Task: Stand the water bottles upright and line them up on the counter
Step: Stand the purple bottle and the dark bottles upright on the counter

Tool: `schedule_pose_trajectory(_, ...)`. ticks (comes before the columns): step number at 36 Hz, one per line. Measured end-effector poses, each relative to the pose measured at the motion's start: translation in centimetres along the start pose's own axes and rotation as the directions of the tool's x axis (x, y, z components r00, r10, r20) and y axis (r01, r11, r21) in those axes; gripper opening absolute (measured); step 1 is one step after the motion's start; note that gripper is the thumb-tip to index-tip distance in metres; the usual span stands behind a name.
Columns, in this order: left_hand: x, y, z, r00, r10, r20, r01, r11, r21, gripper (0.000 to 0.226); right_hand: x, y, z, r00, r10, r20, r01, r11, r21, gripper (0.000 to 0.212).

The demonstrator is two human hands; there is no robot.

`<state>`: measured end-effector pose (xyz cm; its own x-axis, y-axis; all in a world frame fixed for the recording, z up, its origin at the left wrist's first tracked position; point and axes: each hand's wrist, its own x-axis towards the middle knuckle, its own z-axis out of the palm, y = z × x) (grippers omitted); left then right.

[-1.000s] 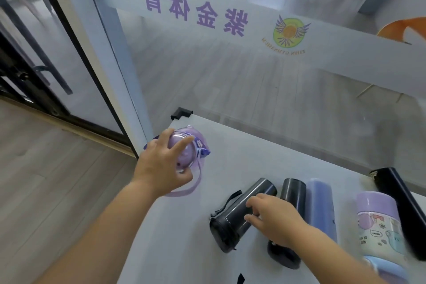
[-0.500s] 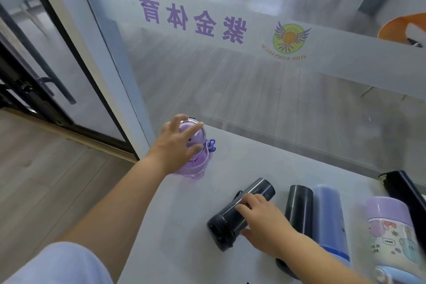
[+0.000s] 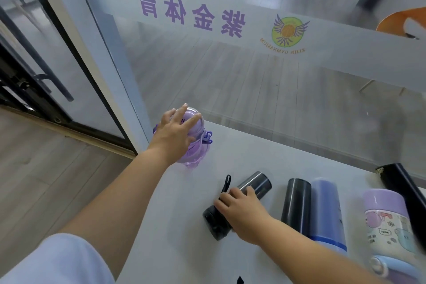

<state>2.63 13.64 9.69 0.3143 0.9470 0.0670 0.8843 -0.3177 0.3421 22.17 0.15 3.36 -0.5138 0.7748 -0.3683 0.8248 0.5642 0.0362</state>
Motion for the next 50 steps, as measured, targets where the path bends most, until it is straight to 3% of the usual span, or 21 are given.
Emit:
schedule_pose_trajectory(8,-3.6,1.5,-1.0,0.985,-0.011,-0.175,-0.007,0.995,-0.099,0.037,-0.5,0.5,0.7,0.995,0.054,-0.086,-0.054,0.999,0.003,0.066)
schedule_pose_trajectory(12,-6.0,2.2,-0.3,0.961,0.0,-0.276,-0.035,0.992,-0.121,0.027,-1.3,1.7,-0.4,0.957,0.183,-0.224,-0.138,0.969,0.204,0.071)
schedule_pose_trajectory(15,-7.5,3.3,0.5,0.954,0.006,-0.298,-0.067,0.979,-0.195,0.033,-2.3,2.7,-1.5,0.919,0.276,-0.283,-0.138,0.895,0.425,0.072)
schedule_pose_trajectory(18,-8.7,5.0,1.3,0.971,0.029,-0.239,-0.1,0.951,-0.292,0.04,-2.9,3.4,-2.2,0.885,0.368,-0.285,-0.098,0.746,0.659,0.072)
schedule_pose_trajectory(22,-9.5,7.2,1.8,0.997,0.017,0.071,0.019,0.877,-0.48,0.06,-3.7,3.6,-2.7,0.86,0.429,-0.276,-0.054,0.615,0.787,0.068)
schedule_pose_trajectory(24,-9.6,7.9,2.1,0.986,0.017,0.163,0.067,0.866,-0.495,0.067,-4.0,3.4,-2.6,0.865,0.426,-0.267,-0.051,0.604,0.796,0.068)
schedule_pose_trajectory(30,-9.5,8.7,2.1,0.992,0.053,0.113,0.006,0.885,-0.466,0.069,-5.1,3.3,-2.4,0.871,0.427,-0.241,-0.041,0.554,0.832,0.065)
schedule_pose_trajectory(35,-9.1,8.9,1.8,0.997,0.078,0.022,-0.063,0.917,-0.394,0.076,-6.9,4.3,-1.6,0.871,0.44,-0.217,-0.163,0.677,0.718,0.064)
schedule_pose_trajectory(41,-8.5,9.4,2.0,0.993,0.121,-0.004,-0.118,0.954,-0.277,0.077,-9.3,5.1,0.2,0.866,0.486,-0.118,-0.334,0.737,0.587,0.057)
schedule_pose_trajectory(45,-8.2,10.6,2.4,0.99,0.126,-0.06,-0.138,0.947,-0.291,0.068,-10.8,4.4,1.4,0.815,0.577,-0.055,-0.477,0.723,0.5,0.053)
schedule_pose_trajectory(50,-7.8,11.3,3.2,0.99,0.106,-0.09,-0.129,0.939,-0.318,0.064,-11.5,2.7,2.4,0.703,0.702,0.115,-0.679,0.614,0.402,0.059)
